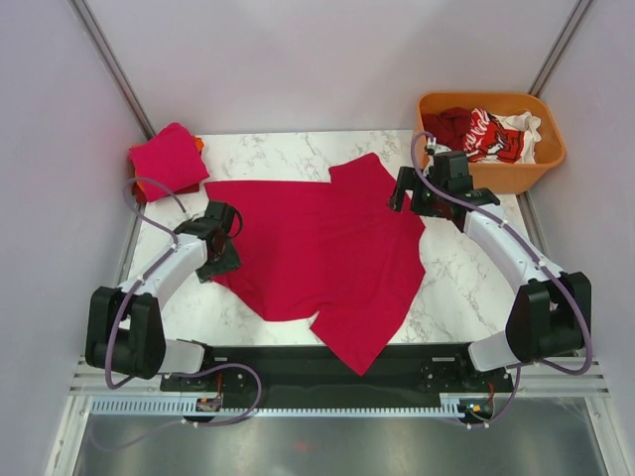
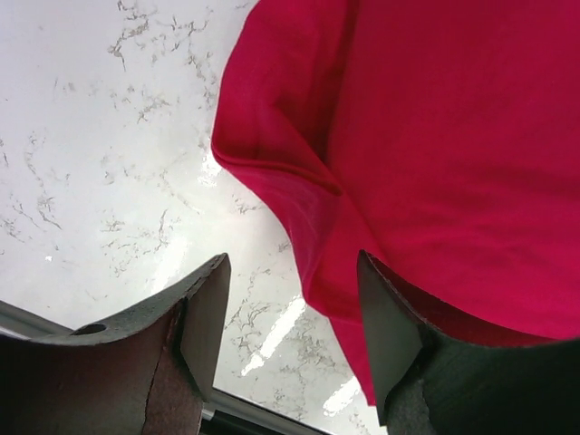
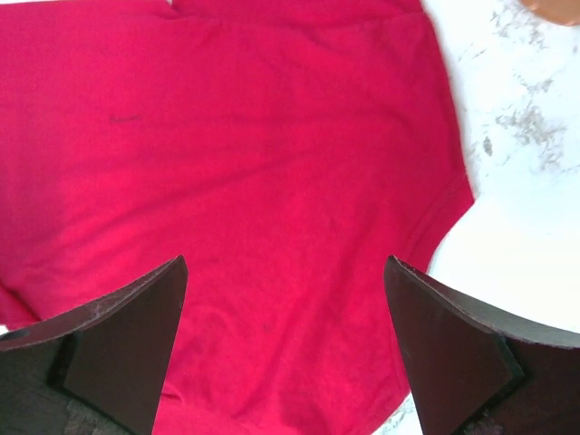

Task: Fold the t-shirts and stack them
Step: Flatten the tshirt out

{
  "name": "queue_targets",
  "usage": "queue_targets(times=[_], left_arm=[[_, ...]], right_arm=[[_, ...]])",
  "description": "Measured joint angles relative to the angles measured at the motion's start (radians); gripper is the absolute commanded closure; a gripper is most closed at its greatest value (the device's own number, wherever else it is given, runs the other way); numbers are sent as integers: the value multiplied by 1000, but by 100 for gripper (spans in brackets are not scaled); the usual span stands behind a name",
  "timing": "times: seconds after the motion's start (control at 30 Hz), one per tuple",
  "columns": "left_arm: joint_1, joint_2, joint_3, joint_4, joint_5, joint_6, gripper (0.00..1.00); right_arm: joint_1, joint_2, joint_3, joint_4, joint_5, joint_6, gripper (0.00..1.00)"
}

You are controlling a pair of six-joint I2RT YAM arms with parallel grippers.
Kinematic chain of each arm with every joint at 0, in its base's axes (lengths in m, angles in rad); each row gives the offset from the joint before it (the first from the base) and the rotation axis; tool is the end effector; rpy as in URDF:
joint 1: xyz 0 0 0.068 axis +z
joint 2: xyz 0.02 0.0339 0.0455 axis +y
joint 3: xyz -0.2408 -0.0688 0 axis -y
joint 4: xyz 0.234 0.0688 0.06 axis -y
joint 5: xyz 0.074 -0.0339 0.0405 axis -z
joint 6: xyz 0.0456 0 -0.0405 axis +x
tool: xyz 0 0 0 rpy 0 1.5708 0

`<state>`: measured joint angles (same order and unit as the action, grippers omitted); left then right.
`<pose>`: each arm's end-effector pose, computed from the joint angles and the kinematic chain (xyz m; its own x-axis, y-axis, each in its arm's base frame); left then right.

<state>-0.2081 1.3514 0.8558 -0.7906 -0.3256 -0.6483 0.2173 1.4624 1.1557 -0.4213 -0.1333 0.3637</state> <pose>0.2328 -0.0343 0.1775 -0.8137 -0.4129 -0.4092 -0.4811 0.8735 0.0752 0.3152 0.0758 0.2601 -0.7177 0.2026 -0.6662 -0.0591 0.9356 0.3482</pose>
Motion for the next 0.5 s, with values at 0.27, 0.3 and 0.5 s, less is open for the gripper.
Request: queue_targets(times=[0.27, 0.3, 0.5], left_arm=[[0, 90, 0, 49, -37, -22, 54], [0, 96, 0, 55, -42, -25, 59], [0, 128, 0, 74, -72, -37, 98]], right_arm=[[20, -51, -7, -13, -28, -1, 2], [22, -56, -7, -13, -29, -1, 2], [31, -59, -10, -13, -32, -1, 2]])
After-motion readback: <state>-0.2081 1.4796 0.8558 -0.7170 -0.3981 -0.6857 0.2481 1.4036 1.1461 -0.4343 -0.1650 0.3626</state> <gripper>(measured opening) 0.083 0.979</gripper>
